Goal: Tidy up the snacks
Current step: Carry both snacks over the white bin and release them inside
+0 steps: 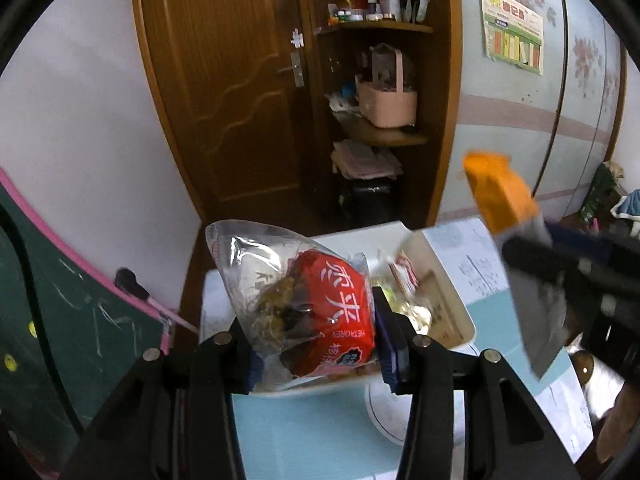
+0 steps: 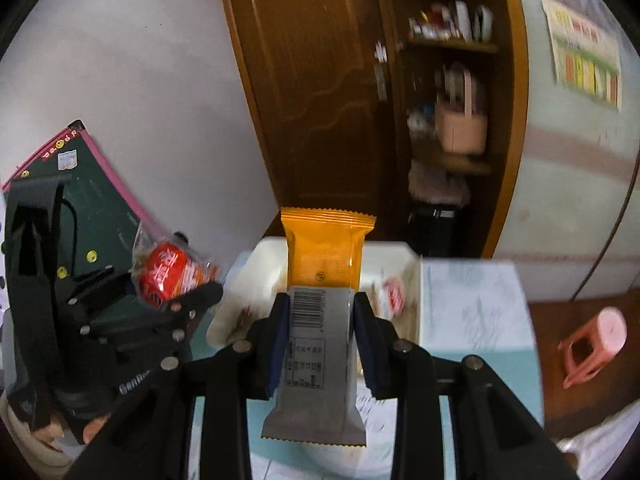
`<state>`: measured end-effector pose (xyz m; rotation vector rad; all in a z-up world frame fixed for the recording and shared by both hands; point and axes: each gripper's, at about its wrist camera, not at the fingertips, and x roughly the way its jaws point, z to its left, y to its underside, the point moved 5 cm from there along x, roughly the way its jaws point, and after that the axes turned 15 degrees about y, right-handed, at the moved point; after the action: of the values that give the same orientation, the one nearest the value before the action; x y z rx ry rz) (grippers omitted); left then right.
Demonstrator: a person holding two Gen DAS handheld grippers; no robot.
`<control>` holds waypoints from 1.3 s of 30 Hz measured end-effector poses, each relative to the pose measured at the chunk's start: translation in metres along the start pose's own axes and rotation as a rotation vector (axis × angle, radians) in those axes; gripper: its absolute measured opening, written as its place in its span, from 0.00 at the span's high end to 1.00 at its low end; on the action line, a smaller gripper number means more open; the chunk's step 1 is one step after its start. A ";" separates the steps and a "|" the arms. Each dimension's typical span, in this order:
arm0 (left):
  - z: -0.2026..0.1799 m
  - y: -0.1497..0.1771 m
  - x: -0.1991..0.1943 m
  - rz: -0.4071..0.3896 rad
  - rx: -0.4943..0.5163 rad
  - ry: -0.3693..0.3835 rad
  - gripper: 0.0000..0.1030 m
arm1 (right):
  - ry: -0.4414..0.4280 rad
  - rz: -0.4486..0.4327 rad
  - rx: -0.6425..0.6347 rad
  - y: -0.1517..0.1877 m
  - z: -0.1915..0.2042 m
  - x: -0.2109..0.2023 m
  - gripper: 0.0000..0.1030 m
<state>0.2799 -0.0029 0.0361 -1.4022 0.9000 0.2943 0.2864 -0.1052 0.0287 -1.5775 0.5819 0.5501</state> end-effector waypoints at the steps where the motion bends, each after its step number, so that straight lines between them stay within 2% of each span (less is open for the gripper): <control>1: 0.002 -0.006 0.000 -0.003 0.001 -0.005 0.57 | 0.010 -0.014 0.000 -0.011 -0.001 0.001 0.69; 5: 0.010 -0.034 0.008 -0.021 0.007 -0.048 0.57 | 0.046 -0.056 0.012 -0.051 -0.008 0.009 0.69; 8: 0.018 -0.054 0.012 -0.036 -0.009 -0.065 0.57 | 0.051 -0.041 0.024 -0.069 -0.013 0.023 0.69; 12: 0.028 -0.068 0.029 -0.035 -0.034 -0.070 0.57 | 0.061 0.003 0.009 -0.071 -0.008 0.049 0.69; 18: 0.037 -0.056 0.069 0.030 -0.056 -0.076 0.56 | 0.060 0.077 -0.007 -0.059 -0.001 0.088 0.68; 20: 0.038 -0.049 0.081 0.046 -0.065 -0.080 0.49 | 0.049 0.100 -0.004 -0.055 0.000 0.099 0.68; 22: 0.042 -0.043 0.091 0.061 -0.080 -0.082 0.30 | 0.041 0.123 -0.005 -0.050 0.002 0.109 0.66; 25: 0.046 -0.034 0.102 0.079 -0.090 -0.062 0.12 | 0.008 0.169 0.003 -0.042 0.003 0.121 0.64; 26: 0.047 -0.033 0.104 0.084 -0.089 -0.062 0.11 | -0.001 0.179 0.005 -0.039 0.003 0.123 0.62; 29: 0.047 -0.026 0.110 0.111 -0.080 -0.060 0.09 | 0.008 0.200 0.008 -0.032 0.001 0.129 0.44; 30: 0.047 -0.024 0.112 0.126 -0.077 -0.062 0.09 | 0.014 0.202 0.009 -0.029 0.000 0.129 0.41; 39: 0.037 -0.017 0.099 0.125 -0.085 -0.054 0.09 | 0.030 0.228 0.028 -0.021 -0.007 0.121 0.41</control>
<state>0.3690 -0.0037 -0.0235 -1.4113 0.9411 0.4674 0.3914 -0.1163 -0.0343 -1.5049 0.7956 0.6868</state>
